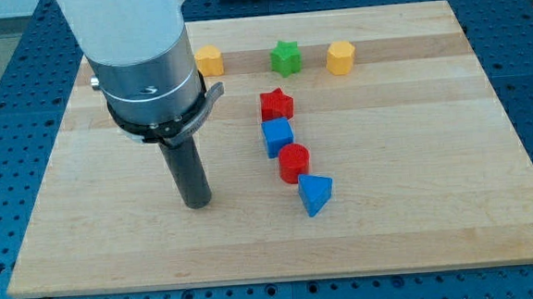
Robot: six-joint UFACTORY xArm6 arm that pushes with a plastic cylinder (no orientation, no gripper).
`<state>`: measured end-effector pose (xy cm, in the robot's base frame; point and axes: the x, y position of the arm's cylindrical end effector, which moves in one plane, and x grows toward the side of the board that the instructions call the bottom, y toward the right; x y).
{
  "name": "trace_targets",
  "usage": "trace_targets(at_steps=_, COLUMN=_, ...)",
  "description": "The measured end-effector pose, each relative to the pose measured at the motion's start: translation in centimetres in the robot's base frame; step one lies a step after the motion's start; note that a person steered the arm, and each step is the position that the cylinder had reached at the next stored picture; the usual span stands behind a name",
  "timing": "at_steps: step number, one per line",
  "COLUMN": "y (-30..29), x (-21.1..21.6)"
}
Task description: Move your hand diagonally top left to the red star
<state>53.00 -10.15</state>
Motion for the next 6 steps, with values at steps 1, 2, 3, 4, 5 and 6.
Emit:
trace_targets(at_steps=1, y=0.0, x=0.0)
trace_targets(at_steps=2, y=0.0, x=-0.3)
trace_targets(at_steps=3, y=0.0, x=-3.5)
trace_targets(at_steps=4, y=0.0, x=-8.7)
trace_targets(at_steps=5, y=0.0, x=-13.4)
trace_targets(at_steps=6, y=0.1, x=-13.6)
